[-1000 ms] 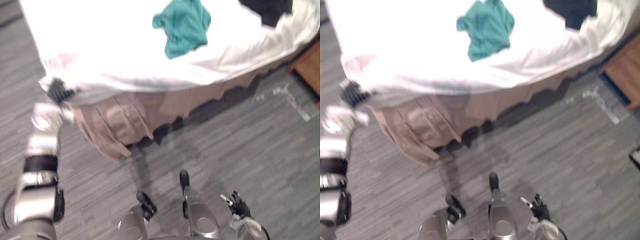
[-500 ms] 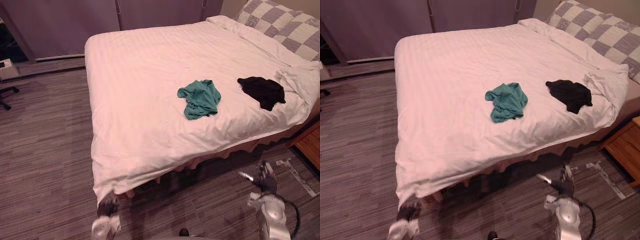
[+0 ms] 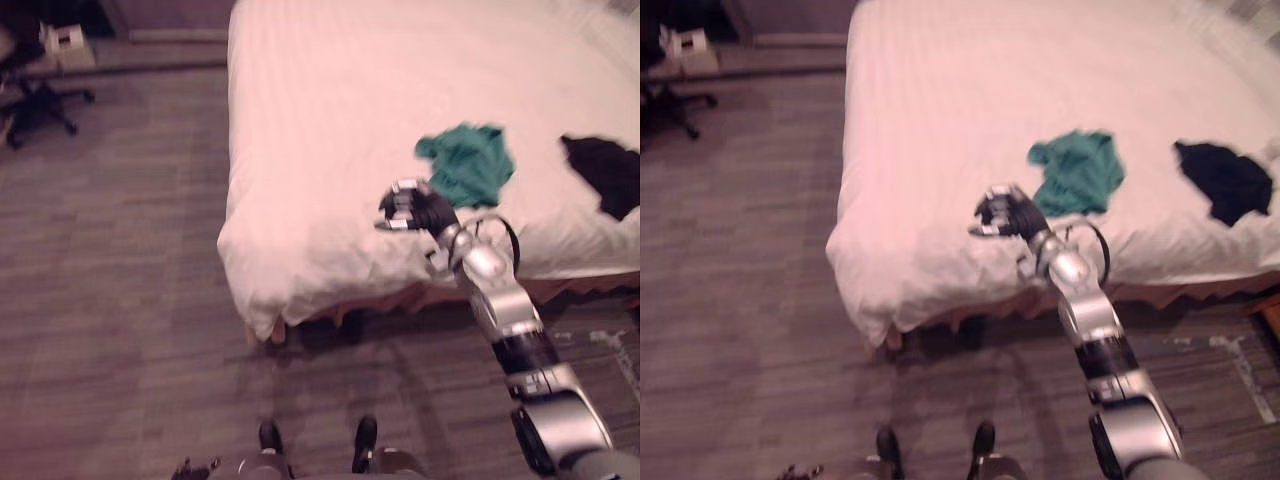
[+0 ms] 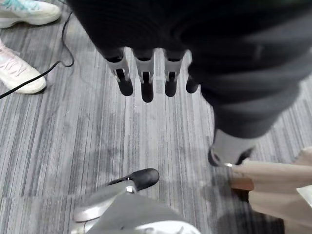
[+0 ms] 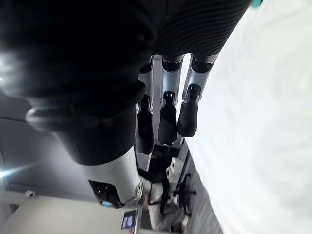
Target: Tidy the bed and pick cloth on bed and put in laundry
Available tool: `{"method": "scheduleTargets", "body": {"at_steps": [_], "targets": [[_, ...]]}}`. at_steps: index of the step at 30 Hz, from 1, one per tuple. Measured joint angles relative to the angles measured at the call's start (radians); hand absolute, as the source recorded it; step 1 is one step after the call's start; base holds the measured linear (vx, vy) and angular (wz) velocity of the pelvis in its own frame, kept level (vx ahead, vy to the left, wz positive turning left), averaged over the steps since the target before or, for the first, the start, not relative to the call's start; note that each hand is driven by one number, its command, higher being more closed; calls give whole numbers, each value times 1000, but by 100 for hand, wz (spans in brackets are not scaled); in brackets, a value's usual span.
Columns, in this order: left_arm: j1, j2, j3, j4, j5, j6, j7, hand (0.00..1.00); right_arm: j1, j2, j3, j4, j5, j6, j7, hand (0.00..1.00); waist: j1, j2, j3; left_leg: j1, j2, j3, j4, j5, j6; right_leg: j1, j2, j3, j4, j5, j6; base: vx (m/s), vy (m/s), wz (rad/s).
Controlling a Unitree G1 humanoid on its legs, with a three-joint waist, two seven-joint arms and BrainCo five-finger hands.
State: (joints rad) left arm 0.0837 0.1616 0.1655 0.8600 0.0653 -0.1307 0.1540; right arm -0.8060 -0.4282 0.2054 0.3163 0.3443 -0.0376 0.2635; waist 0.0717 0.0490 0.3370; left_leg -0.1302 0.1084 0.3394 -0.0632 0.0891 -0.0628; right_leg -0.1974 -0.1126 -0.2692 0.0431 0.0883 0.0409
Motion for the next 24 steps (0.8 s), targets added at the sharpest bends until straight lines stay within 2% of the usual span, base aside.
{"method": "scheduleTargets", "body": {"at_steps": [2,3,4,6,8,10,13,15,17,20,24], "targets": [[-44,16,-50,-72,-8,-16,1,0,-117,25,30,76,79,4,4,100,7,34,87,-59,-13,-11,2,26,15,-61,-15,-4,17,21,1,-103,61,12],[-53,16,-61,-86,-11,-16,0,0,-136,25,36,94,96,7,4,100,8,42,102,-68,-16,-14,2,29,17,-72,-19,-6,22,21,1,-72,63,20],[-67,18,-95,-107,-26,-16,0,0,-159,25,37,112,116,12,4,100,15,61,122,-94,-22,-23,2,37,23,-94,-27,-14,28,25,3,-28,43,18],[-73,17,-158,-130,-46,-15,0,0,-185,26,48,138,135,13,3,100,25,86,137,-128,-30,-29,2,44,28,-128,-37,-20,34,29,6,-3,53,17],[-75,14,-237,-143,-71,-8,-2,0,-217,21,55,177,136,19,-5,100,38,122,153,-172,-42,-41,2,51,34,-171,-51,-25,46,31,9,20,77,17],[-77,14,-291,-155,-79,-1,-4,0,-239,-12,57,200,139,21,-15,100,49,151,164,-219,-50,-54,2,62,40,-221,-63,-33,64,29,10,-6,46,18],[-81,16,-340,-176,-133,13,-4,0,-247,-60,65,246,207,13,-8,100,76,155,161,-297,-57,-73,-2,80,36,-311,-80,-36,102,24,14,-15,9,11],[-83,16,-368,-200,-164,14,-8,0,-244,-76,77,278,249,8,21,100,77,156,161,-315,-65,-85,-15,93,33,-351,-98,-41,146,4,16,-5,9,22],[-85,16,-391,-249,-175,4,-24,0,-242,-82,75,386,290,13,88,100,76,158,159,-323,-81,-93,-25,99,32,-391,-127,-39,218,-33,22,-13,22,22],[-89,17,-399,-289,-166,-45,-23,0,-206,-98,74,599,277,46,187,100,81,167,153,-323,-95,-98,-39,95,26,-413,-153,-42,274,-62,27,-13,11,18],[-90,20,-397,-290,-166,-77,-23,0,-105,-127,77,690,197,69,274,100,80,167,153,-306,-100,-89,-39,107,32,-405,-163,-38,286,-67,28,42,-8,1]]}}
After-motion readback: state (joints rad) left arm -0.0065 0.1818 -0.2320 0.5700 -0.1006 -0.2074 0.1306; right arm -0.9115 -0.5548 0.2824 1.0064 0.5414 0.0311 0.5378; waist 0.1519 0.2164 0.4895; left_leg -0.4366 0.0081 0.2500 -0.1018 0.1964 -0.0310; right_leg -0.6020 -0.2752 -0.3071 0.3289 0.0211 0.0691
